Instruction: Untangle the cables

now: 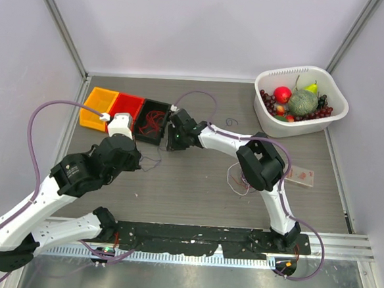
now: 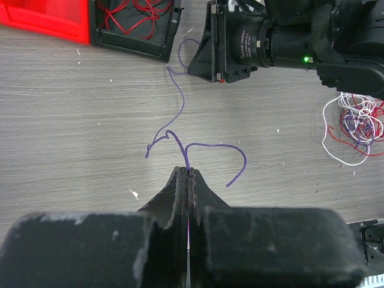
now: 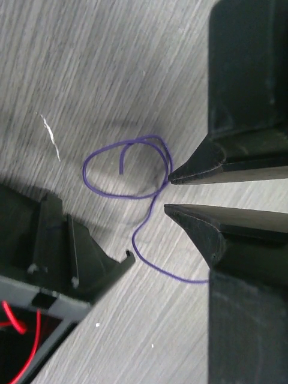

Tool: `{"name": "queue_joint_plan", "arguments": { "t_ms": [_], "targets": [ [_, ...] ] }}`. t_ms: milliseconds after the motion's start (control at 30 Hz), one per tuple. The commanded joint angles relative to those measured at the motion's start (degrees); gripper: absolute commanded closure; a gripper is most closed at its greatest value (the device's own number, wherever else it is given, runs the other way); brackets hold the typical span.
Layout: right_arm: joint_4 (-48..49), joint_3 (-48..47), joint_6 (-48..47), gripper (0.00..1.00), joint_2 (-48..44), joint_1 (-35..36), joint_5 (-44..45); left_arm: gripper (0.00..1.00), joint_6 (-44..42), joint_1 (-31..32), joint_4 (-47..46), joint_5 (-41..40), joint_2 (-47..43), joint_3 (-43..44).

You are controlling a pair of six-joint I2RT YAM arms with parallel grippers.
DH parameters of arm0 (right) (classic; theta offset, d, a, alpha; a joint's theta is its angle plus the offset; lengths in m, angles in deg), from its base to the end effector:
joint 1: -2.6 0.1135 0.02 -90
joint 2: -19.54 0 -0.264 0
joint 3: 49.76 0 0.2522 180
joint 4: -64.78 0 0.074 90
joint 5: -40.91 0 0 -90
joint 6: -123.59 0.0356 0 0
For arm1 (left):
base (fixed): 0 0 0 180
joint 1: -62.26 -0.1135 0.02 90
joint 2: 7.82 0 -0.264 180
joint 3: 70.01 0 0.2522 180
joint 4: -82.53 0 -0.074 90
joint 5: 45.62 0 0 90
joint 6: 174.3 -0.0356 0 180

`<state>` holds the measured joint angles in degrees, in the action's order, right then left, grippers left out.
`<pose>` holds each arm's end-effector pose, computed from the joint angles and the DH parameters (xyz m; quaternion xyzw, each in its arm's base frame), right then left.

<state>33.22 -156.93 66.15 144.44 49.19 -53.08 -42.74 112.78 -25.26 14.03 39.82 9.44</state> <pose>0.3299 0.3524 0.1702 -0.1265 0.9285 0.2466 0.2472 0.1005 -0.0937 0.3736 -0.0410 0.8820 -0.1265 0.4521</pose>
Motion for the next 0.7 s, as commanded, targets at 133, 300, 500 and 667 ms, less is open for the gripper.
{"name": "queue_joint_plan", "arguments": {
  "t_ms": [133,300,500,667],
  "targets": [
    [0.8,-4.9,-6.6,0.75,2.9,0.6,1.2,1.0,-0.3,0.1,-2.0,-0.2,-0.4,0.5],
    [-1.0,-5.7,-9.6,0.75,2.5,1.6,2.7,1.0,-0.3,0.1,-2.1,-0.1,-0.4,0.5],
    [-2.1,-6.2,-13.0,0.73,1.2,2.6,6.3,1.0,-0.3,0.1,-2.6,0.1,-0.4,0.3],
    [-1.3,-6.3,-12.1,0.73,-2.6,2.6,5.2,1.0,-0.3,0.1,-1.9,0.1,-0.9,0.3]
  ]
}}
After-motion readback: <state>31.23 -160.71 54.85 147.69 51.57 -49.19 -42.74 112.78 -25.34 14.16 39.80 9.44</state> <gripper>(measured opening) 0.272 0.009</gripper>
